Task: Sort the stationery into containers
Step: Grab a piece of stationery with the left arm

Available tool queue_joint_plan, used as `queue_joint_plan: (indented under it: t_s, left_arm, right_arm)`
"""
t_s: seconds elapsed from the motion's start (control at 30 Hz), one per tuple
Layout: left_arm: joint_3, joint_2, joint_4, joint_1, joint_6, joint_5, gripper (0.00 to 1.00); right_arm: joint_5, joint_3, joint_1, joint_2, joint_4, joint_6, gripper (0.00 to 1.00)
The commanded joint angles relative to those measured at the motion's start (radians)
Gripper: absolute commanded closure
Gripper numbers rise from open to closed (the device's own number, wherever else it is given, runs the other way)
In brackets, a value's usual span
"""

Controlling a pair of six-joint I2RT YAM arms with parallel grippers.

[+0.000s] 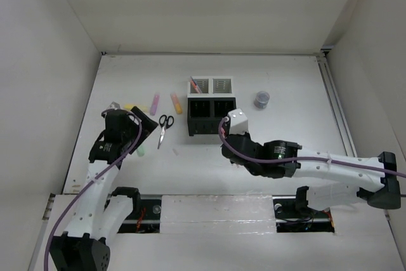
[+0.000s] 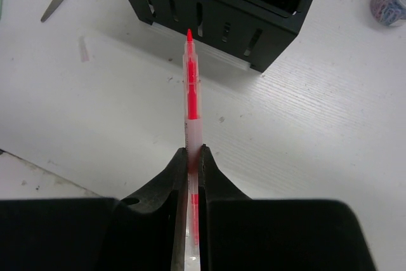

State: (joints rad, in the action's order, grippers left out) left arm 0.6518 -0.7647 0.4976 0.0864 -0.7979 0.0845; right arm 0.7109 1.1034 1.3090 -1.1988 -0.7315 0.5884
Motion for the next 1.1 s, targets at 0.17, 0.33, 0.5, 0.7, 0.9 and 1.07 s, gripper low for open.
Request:
queue_joint_plan:
  t_s: [0.17,0.33,0.5,0.7,0.9,1.07]
  left_arm:
    - [0.258,-0.145,-0.025,0.004,0.094,0.047,0.0]
    - [0.201,-0.205,-0.073,0.004,0.117,-0.014,0.0]
    - [0.23,-0.219,-0.094,0.004,0.094,-0.002,0.0]
    - [0.115,-0.186,-0.134,0.102,-0.012,-0.058,0.0]
    - [0.126,-0.139,-0.047,0.277,-0.152,-0.265,0.0]
    - [0.043,-0.169,-0.07,0.277,-0.185,-0.266,0.0]
  right_arm:
    - [0.019,0.016,-0.031,0.054,0.02,-0.054,1.0]
    - [-0.013,-0.003,-0.077,0.065,0.05,-0.084,1.0]
    - [-0.045,-0.013,-0.119,0.065,0.072,-0.13,1.0]
    - [-0.08,-0.022,-0.16,0.074,0.106,-0.153,1.0]
    - [-0.091,-0.022,-0.16,0.054,0.119,-0.171,1.0]
    - [-0.111,-0.022,-0.169,0.044,0.13,-0.18,1.0]
